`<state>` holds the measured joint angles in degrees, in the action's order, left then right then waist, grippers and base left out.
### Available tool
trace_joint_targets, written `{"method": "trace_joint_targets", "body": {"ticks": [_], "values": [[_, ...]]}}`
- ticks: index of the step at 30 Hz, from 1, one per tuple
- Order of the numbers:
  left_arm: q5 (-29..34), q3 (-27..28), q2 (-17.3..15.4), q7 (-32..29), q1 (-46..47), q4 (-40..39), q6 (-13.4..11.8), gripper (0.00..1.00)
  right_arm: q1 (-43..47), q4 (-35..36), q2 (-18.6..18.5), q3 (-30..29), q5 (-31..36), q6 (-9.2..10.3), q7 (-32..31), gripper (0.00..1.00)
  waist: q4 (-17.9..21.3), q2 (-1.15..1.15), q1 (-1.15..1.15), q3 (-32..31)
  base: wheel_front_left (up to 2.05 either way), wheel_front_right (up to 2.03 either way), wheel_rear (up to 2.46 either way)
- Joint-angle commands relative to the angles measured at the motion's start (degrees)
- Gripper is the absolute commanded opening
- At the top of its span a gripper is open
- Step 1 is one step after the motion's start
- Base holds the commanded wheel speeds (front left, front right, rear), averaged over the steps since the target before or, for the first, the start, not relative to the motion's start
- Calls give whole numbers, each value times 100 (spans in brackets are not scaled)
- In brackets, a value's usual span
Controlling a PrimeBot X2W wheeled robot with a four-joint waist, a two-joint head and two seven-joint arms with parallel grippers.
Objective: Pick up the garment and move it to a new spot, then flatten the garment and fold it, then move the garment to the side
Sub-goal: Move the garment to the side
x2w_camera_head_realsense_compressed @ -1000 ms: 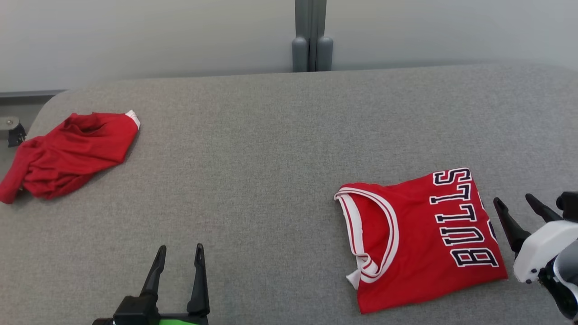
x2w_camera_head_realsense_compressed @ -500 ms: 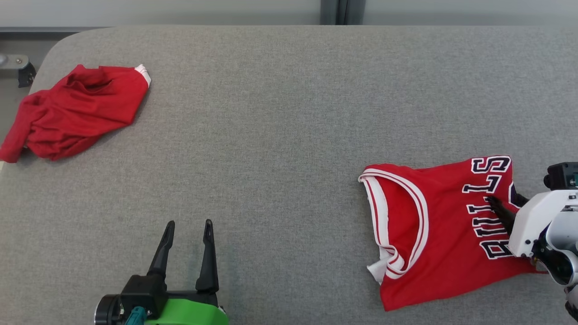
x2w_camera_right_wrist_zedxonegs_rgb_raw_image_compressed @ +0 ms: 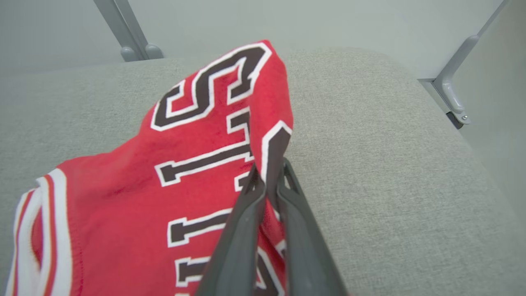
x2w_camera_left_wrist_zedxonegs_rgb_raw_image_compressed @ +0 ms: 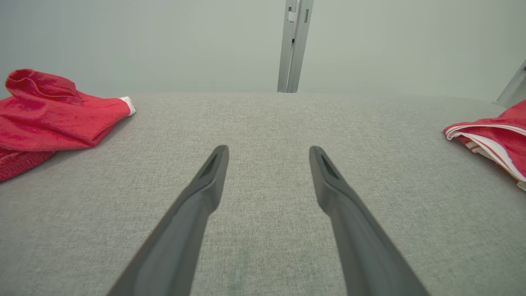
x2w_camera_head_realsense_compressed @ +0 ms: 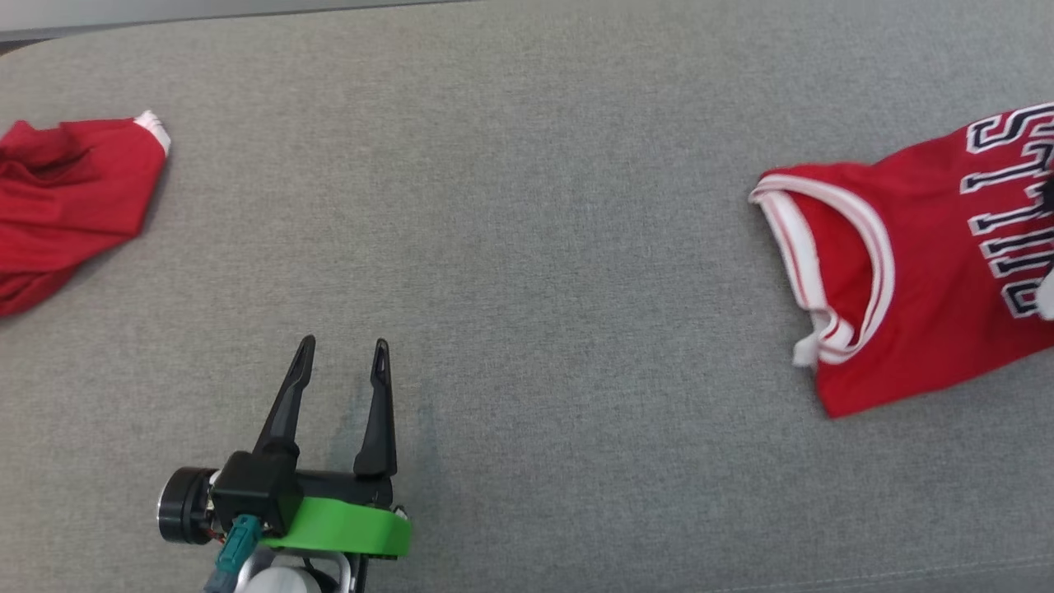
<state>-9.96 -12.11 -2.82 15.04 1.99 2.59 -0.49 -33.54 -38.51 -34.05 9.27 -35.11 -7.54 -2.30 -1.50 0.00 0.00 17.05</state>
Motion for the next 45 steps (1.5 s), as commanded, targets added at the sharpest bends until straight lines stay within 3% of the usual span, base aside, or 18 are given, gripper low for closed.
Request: {"method": "trace_joint_targets", "body": {"ticks": [1,12,13,14,18,21,28,35,45], "values": [[109,24,-15,19,201,-40,64,100,-305,-202,-143,-217,135,11,191,0,479,0,0,651,0,0,0],[521,102,-16,19,616,-224,381,100,-1603,-1850,-793,-1256,1296,10,1208,0,438,0,0,1217,0,0,0],[528,100,-16,19,581,-240,380,100,-1708,-2003,-796,-1346,1387,11,1325,17,410,0,0,1203,0,0,0],[524,98,-16,19,551,-243,366,100,-1783,-2123,-782,-1423,1465,10,1405,100,389,0,0,1189,0,0,0],[376,65,-16,19,457,-238,257,100,-1983,-2482,-739,-1703,2039,10,1687,100,328,0,0,1064,0,0,0],[254,13,-15,19,389,-222,183,100,-2004,-2293,-577,-1845,2425,10,1753,100,313,0,0,877,0,0,0],[-47,-47,-16,19,261,-181,19,100,-1096,-685,-71,-2042,2802,10,1747,100,253,0,0,232,0,0,0],[-283,-61,-16,18,-29,-101,-143,100,717,937,571,-2019,2643,10,1748,100,18,0,0,-557,0,0,0],[-206,223,-16,18,-636,142,-165,100,3063,2627,2025,-1791,2966,10,1750,100,-267,0,0,-1328,0,0,0]]}}
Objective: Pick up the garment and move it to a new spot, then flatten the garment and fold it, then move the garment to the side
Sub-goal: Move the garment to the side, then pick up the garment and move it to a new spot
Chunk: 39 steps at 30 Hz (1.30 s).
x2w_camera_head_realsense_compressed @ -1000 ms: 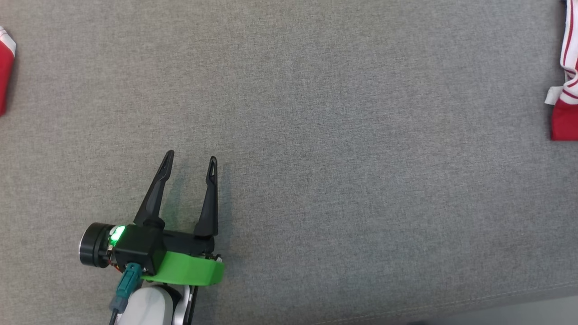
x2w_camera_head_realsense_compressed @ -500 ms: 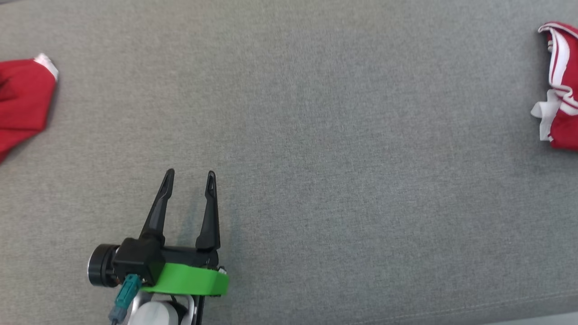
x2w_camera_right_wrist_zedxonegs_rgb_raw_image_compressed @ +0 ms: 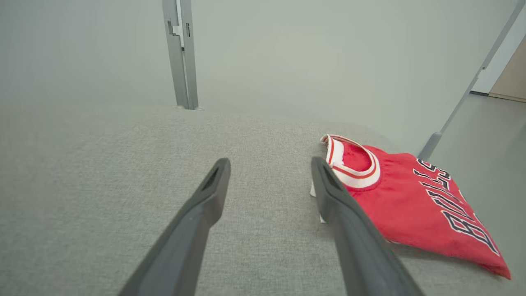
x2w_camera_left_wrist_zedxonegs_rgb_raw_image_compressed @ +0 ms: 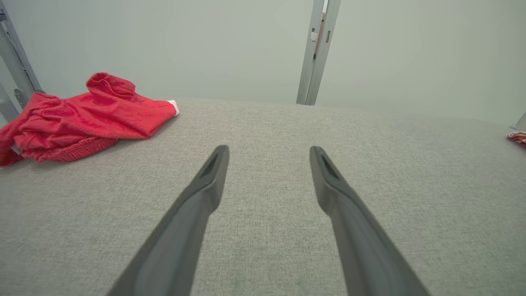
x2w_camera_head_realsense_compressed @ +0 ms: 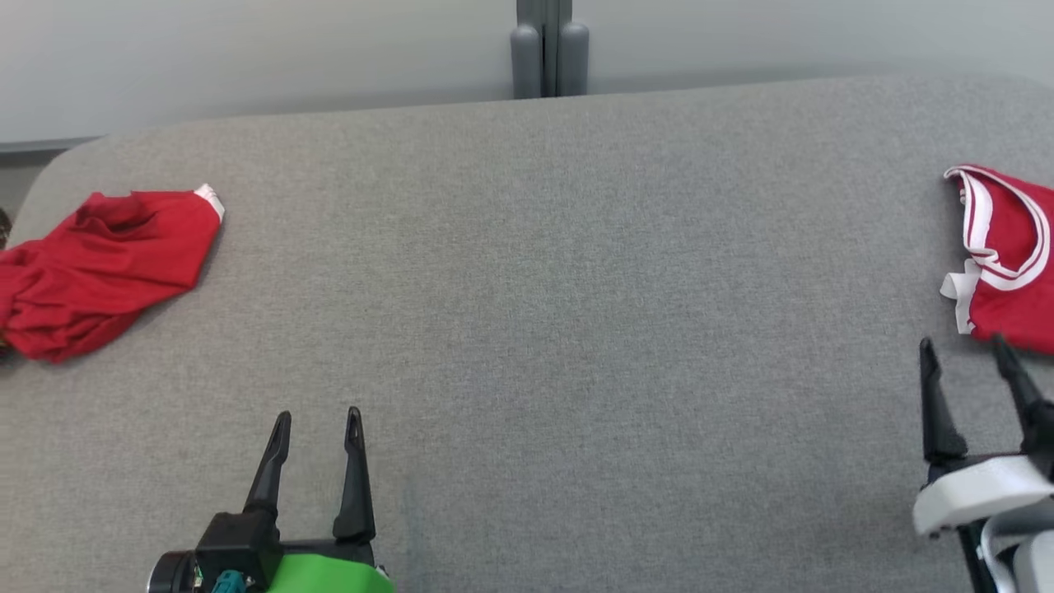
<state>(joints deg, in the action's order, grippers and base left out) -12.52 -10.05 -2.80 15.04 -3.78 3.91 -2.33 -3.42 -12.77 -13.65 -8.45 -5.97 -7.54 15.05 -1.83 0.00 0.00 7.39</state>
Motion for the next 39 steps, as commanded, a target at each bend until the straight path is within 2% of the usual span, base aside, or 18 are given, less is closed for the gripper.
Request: {"method": "trace_joint_targets", "body": {"ticks": [1,5,9,20,24,28,34,39], "values": [[73,43,-19,19,-106,56,45,100,235,128,137,44,117,10,15,100,-251,0,0,-411,0,0,0],[121,176,-19,19,-275,196,96,100,771,265,572,247,301,10,15,100,-274,0,0,-611,0,0,0],[172,243,-18,19,-411,314,147,100,1076,402,859,190,398,10,15,100,-262,0,0,-738,0,0,0],[161,229,-19,19,-268,421,224,100,1211,483,1048,86,567,11,16,100,-223,0,0,-782,0,0,0],[140,195,-19,18,-230,431,227,100,1173,521,1055,123,580,11,16,100,-387,0,0,-767,0,0,0],[101,152,-19,18,-158,422,224,100,1208,534,1065,153,537,11,16,100,-856,0,0,-749,0,0,0],[71,190,-21,18,-289,434,175,100,1177,504,1074,402,477,11,16,100,-1972,0,0,-816,0,0,0],[17,329,-18,19,-539,411,123,100,969,453,1072,690,402,11,16,100,-2654,0,0,-857,0,0,0]]}}
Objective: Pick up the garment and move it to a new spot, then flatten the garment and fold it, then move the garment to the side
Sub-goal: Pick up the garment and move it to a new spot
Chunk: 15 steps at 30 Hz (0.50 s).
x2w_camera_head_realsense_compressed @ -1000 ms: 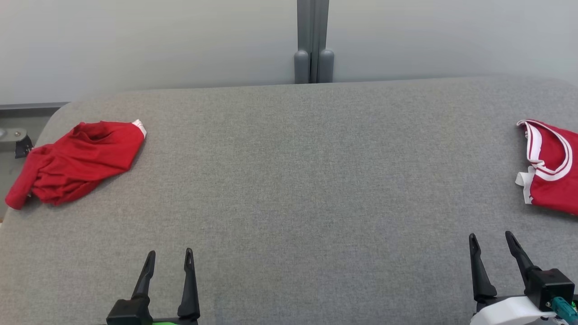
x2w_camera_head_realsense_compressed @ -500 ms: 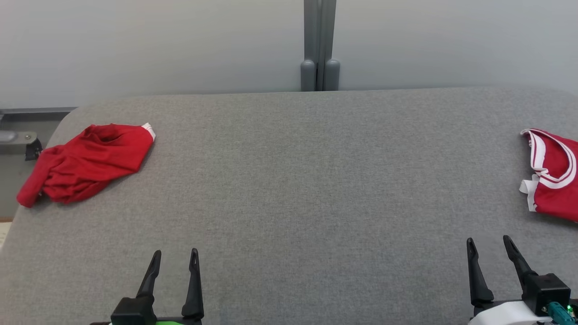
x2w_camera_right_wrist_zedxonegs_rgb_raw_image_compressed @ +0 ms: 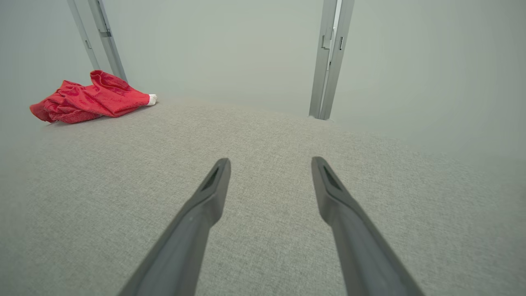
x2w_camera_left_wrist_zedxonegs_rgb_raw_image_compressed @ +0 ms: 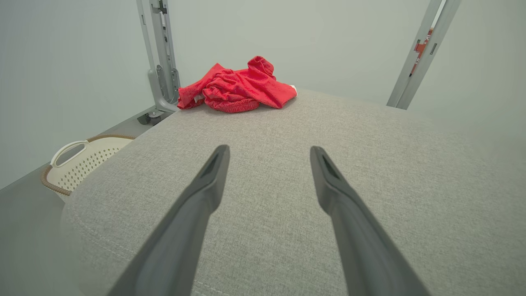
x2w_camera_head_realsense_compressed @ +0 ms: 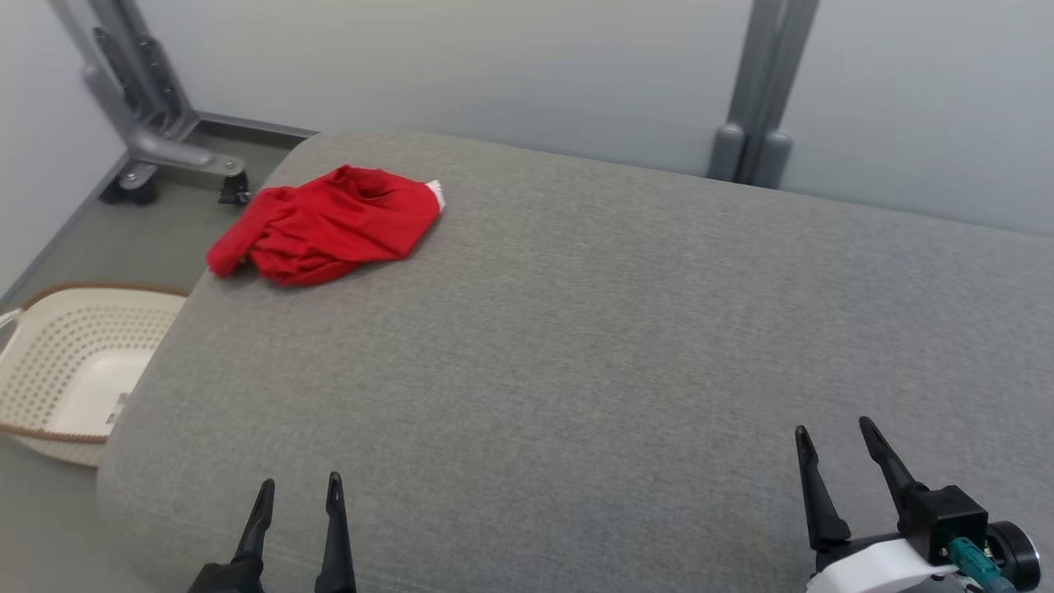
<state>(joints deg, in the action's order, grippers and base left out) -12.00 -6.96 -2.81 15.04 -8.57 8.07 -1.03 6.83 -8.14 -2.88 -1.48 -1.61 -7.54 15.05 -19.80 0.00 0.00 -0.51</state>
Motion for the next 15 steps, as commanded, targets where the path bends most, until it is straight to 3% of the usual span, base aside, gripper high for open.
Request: {"method": "trace_joint_targets", "body": {"ticks": [1,9,15], "values": [[-54,79,-17,19,-120,-33,-38,100,-98,-33,-6,79,-47,11,15,100,-931,0,0,-59,0,0,0],[-213,133,-14,19,31,-242,-60,100,-248,-128,-32,246,-29,11,15,100,-999,0,0,210,0,0,0],[-631,222,-13,17,801,-238,90,100,-536,7,-250,272,56,11,15,100,-485,0,0,1066,0,0,0]]}}
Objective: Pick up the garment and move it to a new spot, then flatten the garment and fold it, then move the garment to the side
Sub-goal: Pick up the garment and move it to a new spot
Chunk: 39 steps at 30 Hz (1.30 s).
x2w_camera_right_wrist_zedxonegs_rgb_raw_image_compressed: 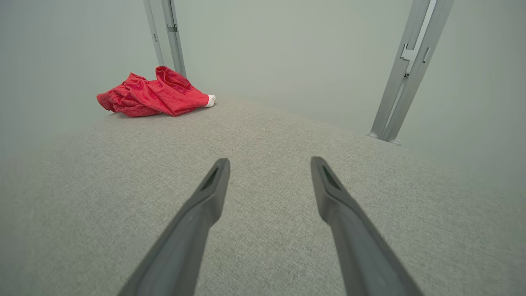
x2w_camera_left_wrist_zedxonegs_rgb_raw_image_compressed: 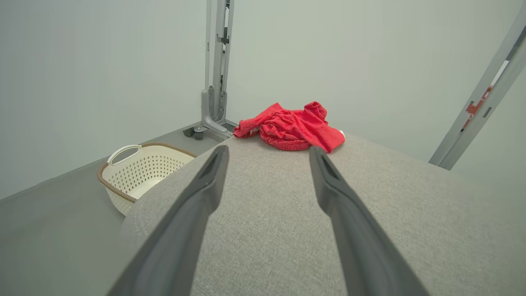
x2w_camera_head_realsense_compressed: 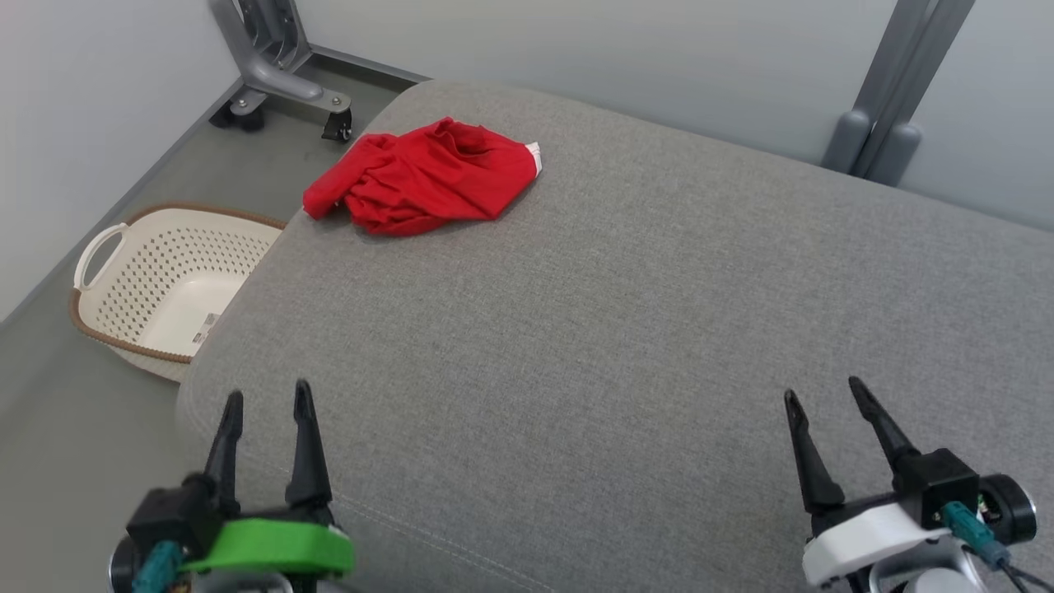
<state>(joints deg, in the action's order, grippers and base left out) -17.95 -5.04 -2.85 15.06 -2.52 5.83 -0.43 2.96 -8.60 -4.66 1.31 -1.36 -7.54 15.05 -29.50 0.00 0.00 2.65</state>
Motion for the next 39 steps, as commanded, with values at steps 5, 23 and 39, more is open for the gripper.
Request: {"method": "trace_joint_targets", "body": {"ticks": [5,23,39], "values": [[-300,124,-3,9,1526,414,374,100,-636,223,-476,-49,66,11,16,100,949,0,0,1898,0,0,0],[-1594,-399,-773,-955,6027,4276,794,100,-1650,424,-1070,-154,-13,11,1,100,1856,0,0,3803,0,0,0],[-1437,-643,-1254,-998,6684,6133,739,0,-1386,200,-892,-153,-152,12,-41,100,2116,0,0,3331,0,0,0]]}}
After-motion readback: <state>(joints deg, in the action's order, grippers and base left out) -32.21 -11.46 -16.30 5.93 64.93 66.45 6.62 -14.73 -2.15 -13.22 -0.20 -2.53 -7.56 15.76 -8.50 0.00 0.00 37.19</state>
